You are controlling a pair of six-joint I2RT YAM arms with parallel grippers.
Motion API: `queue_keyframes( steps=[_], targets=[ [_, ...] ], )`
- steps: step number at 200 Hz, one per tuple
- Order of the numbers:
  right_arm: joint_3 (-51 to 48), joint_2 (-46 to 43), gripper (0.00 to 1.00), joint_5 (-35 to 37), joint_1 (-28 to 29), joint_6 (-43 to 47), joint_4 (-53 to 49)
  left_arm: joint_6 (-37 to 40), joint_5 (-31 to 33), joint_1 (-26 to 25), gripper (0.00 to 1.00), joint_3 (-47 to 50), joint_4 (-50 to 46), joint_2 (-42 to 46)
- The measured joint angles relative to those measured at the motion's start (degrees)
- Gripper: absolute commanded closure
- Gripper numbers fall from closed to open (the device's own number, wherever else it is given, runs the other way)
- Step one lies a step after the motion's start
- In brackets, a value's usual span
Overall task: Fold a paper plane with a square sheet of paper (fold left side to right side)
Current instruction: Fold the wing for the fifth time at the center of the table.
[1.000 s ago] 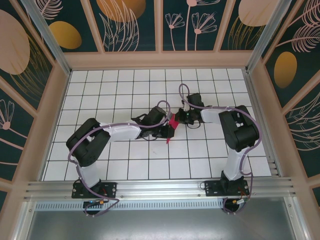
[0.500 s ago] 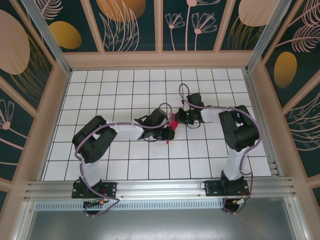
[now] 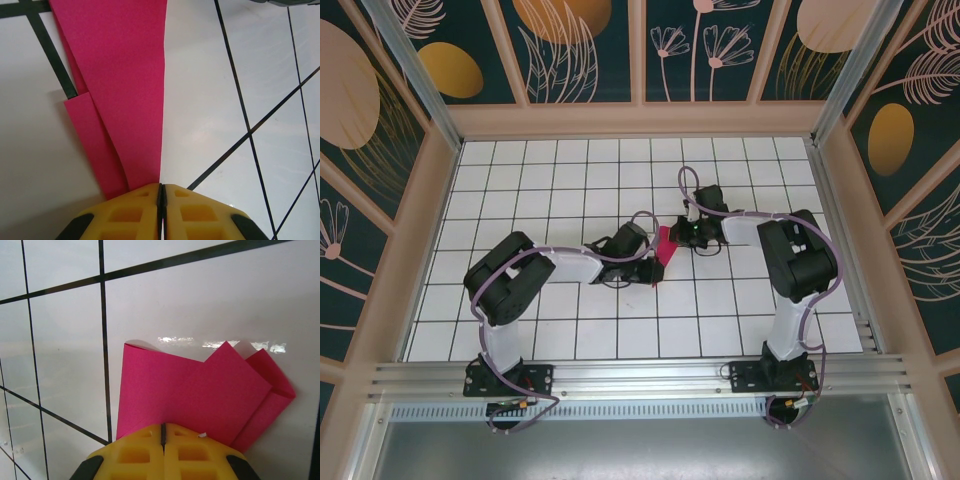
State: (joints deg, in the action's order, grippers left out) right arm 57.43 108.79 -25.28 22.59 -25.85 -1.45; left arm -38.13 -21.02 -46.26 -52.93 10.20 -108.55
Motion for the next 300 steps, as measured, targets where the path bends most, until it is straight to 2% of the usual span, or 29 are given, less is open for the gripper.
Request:
queue_keyframes(
  steps=[95,161,180,199,237,270,300],
  targets=[
    [0.83,0.37,1.0,-0.28,-0.11,0.02,-1.14,0.24,-1.46,-1.84,0.88,7.5,1.57,5.42],
    [0.83,-0.35,0.97,0.0,-0.11,0.61,-1.22,0.2,-1.66,-2.38,0.85,9.22,-3.02,12.24],
    [0.83,-1.49,0.86,1.88,-0.42,1.44,-2.71,0.24,-0.94,-2.03,0.83,9.22,-3.28,16.94],
    [0.83,-4.13,0.76,4.39,-0.87,2.12,-4.61,0.44,2.23,-0.83,0.72,9.22,-3.43,21.92],
    [0.98,-12.63,0.55,11.45,-0.42,2.08,-8.39,0.35,15.34,0.31,0.62,9.22,-3.34,28.44],
    [0.94,-14.58,0.39,16.57,3.17,0.17,-11.06,-0.24,25.24,0.31,0.54,9.22,-3.04,29.11],
    [-0.31,-14.27,0.34,19.58,7.89,-2.12,-12.48,-0.5,30.34,0.31,0.53,9.22,-2.73,29.11]
  ],
)
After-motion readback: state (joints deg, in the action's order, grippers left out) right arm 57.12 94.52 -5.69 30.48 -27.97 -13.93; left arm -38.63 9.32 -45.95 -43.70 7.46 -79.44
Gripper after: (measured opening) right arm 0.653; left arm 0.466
